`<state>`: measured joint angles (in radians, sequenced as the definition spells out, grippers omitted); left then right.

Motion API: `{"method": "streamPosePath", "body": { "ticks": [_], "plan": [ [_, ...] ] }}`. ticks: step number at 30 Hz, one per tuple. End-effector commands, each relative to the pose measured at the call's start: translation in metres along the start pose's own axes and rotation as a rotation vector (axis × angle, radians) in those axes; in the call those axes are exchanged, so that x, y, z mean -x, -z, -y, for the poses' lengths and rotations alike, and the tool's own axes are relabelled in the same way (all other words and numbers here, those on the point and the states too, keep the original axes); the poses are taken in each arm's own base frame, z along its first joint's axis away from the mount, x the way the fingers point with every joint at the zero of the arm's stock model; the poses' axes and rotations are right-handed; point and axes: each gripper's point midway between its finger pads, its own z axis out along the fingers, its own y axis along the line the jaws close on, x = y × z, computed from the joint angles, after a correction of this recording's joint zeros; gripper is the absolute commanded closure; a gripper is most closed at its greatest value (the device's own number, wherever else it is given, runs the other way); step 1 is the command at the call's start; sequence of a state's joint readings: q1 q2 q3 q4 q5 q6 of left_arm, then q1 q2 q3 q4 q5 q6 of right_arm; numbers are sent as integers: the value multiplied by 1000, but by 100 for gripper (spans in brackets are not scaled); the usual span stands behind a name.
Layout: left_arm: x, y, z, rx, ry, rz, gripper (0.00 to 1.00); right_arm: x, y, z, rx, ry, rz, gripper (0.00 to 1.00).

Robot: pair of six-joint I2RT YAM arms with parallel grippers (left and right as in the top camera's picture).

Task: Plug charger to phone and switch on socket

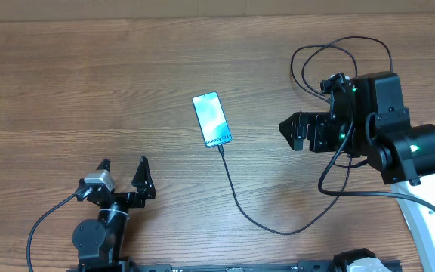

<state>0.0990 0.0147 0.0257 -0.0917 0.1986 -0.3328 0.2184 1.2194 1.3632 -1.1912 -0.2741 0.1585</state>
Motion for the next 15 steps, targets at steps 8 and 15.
{"method": "streamPosePath", "body": {
  "ticks": [8, 15],
  "plan": [
    [0, 0, -2, 4, -28, 9, 0, 34, 25, 7, -68, 109, 323, 0],
    [0, 0, -2, 4, -28, 9, 0, -1, 19, 18, -25, 149, 513, 0]
  ]
}}
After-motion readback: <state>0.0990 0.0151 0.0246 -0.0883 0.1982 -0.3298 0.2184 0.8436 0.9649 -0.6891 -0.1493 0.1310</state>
